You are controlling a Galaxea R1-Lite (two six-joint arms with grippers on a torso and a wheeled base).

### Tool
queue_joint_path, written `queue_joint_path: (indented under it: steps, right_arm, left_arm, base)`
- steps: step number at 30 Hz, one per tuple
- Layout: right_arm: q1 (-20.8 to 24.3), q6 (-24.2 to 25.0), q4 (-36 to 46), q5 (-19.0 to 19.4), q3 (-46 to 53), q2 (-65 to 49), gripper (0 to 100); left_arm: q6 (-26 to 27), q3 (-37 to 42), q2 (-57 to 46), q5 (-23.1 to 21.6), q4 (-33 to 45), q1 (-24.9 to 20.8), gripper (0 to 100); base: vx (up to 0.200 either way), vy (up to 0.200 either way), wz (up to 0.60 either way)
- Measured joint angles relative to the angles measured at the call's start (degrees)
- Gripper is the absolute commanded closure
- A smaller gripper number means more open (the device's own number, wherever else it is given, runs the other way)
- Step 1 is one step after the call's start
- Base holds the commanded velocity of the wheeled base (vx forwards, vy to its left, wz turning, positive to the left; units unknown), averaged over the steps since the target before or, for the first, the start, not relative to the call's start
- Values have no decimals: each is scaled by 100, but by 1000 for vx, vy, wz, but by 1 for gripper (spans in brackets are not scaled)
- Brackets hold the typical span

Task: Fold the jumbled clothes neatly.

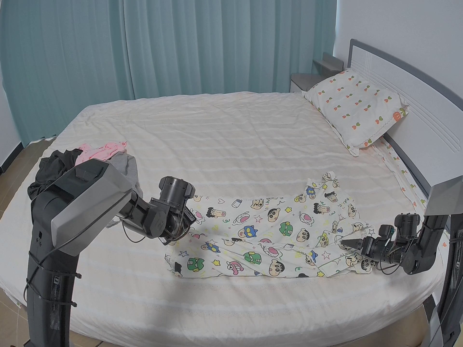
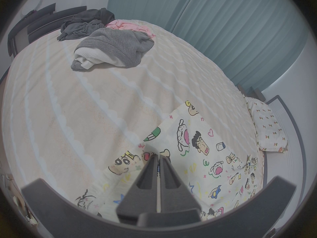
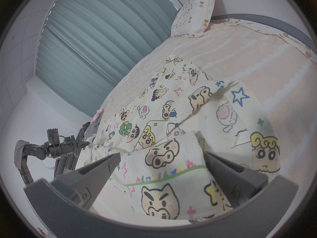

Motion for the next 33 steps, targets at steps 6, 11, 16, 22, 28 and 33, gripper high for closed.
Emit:
queue_joint_path:
  steps: [6,11,16,22,28,33]
  right_arm:
    - [72,-96,394,2,-110,4,100]
    - [89,-274,564,2,-254,0,100]
    - [83,-283,550,0,-347,0,100]
    - [22,-274,373,2,-405,-11,100]
    - [-99,-217,-63,5,-385,-22,100]
    - [-171,-168,-255,5,-369,-18,100]
  left_arm:
    - [1,-6,-9,2,5,-1,100]
    - [1,-6,-12,2,7,-4,100]
    - [1,-2,-15,2,7,-6,100]
    - [1,2,-15,46,13,-6,100]
    - [9,5,-15,145,93,-9,100]
    - [17,-24,-12,150,115,-12,100]
  base:
    - [0,0,0]
    - [0,0,0]
    - [0,0,0]
    - [0,0,0]
    - [0,0,0]
    - [0,0,0]
